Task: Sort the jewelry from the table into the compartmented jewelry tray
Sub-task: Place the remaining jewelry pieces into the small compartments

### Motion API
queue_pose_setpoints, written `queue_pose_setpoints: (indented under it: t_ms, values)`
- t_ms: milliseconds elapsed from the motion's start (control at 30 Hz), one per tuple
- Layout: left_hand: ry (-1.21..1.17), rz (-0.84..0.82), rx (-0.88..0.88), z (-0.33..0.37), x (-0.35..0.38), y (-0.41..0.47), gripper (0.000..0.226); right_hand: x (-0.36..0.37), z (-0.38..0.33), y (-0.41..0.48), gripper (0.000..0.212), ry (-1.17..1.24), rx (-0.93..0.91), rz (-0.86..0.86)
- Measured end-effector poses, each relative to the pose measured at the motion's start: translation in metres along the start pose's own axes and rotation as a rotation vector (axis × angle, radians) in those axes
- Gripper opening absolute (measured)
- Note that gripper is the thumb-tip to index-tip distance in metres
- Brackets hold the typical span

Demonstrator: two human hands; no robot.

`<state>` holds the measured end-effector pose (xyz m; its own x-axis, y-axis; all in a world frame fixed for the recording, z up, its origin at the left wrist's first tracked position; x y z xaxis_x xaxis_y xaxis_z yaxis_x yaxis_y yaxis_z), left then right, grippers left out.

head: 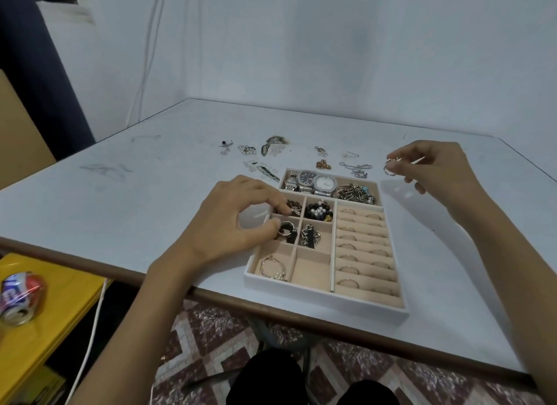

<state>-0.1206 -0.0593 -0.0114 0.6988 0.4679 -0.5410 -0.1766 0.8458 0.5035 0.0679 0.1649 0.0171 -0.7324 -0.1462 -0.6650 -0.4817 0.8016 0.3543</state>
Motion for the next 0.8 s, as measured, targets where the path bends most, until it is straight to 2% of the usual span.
queue_pose_setpoints:
  t_ms: [67, 167, 333, 433, 633, 800]
  values:
    - [0.020, 0.093, -0.057, -0.010, -0.011, -0.002, 0.031, 0.001, -0.003, -0.001, 0.011, 0.048, 0.005, -0.011]
    - [0.205, 0.148, -0.190, -0.028, -0.021, -0.009, 0.052, 0.006, -0.014, -0.005, 0.013, 0.150, -0.008, -0.073]
    - [0.423, -0.051, -0.385, -0.047, -0.004, -0.014, 0.080, 0.029, -0.048, -0.023, 0.016, 0.225, -0.094, -0.308]
    - [0.474, -0.113, -0.430, -0.051, 0.001, -0.015, 0.097, 0.044, -0.072, -0.039, 0.016, 0.204, -0.169, -0.444]
    - [0.490, -0.107, -0.428, -0.050, 0.001, -0.014, 0.099, 0.071, -0.101, -0.066, 0.014, 0.042, -0.375, -0.620]
    - [0.485, -0.095, -0.436, -0.050, 0.000, -0.015, 0.099, 0.082, -0.100, -0.069, 0.013, -0.131, -0.445, -0.590]
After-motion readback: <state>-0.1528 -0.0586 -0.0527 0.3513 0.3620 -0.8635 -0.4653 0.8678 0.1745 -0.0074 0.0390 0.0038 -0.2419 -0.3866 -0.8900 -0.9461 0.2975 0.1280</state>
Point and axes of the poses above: each hand's wrist, its own y-axis towards the middle knuckle, its own x-axis out of the palm, z = x × y, the point moved 8 cm from there along y, towards the middle knuckle, and after that the axes turned 13 degrees about -y, right-handed, at the moved point
